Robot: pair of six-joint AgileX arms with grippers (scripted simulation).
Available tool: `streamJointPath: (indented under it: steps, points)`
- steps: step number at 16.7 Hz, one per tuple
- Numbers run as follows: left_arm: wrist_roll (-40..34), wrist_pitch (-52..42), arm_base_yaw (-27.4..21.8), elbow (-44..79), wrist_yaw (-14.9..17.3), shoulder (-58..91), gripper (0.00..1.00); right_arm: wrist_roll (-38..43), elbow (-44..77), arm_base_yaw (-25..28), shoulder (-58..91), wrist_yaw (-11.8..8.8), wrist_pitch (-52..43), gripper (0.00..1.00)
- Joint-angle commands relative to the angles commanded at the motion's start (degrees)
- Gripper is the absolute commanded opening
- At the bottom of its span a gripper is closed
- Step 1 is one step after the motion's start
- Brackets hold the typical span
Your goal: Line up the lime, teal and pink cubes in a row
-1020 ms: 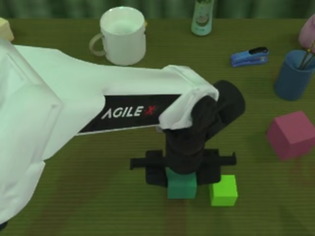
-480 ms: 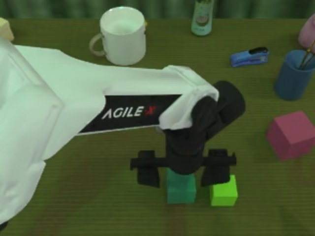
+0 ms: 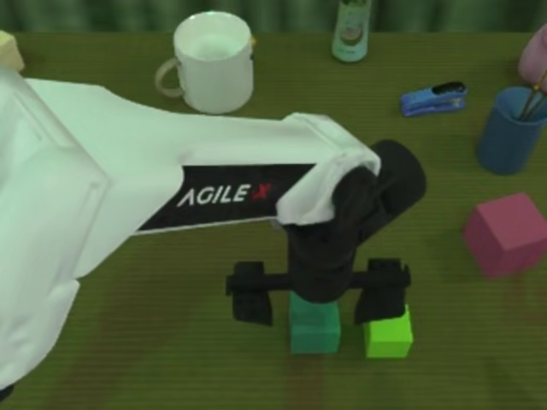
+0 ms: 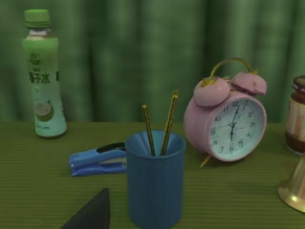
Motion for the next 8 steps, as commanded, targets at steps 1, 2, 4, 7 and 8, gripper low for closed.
streamJointPath:
  steps: [1, 2, 4, 7, 8]
  points:
    - [-0.1, -0.8, 0.0, 0.8, 0.0, -0.2, 1.0, 0.0, 0.0, 0.0, 0.0, 0.0, 0.0, 1.0]
    - [-0.3, -2.2, 0.2, 1.9, 0.0, -0.6, 1.0, 0.0, 0.0, 0.0, 0.0, 0.0, 0.0, 1.0]
    - [-0.5, -6.8, 0.5, 4.7, 0.0, -1.8, 1.0, 0.0, 0.0, 0.0, 0.0, 0.0, 0.0, 1.0]
    - [-0.4, -12.9, 0.8, 8.8, 0.0, -3.6, 1.0, 0.0, 0.0, 0.0, 0.0, 0.0, 0.0, 1.0]
    - [-0.4, -13.7, 0.9, 9.5, 0.0, -4.1, 1.0, 0.0, 0.0, 0.0, 0.0, 0.0, 0.0, 1.0]
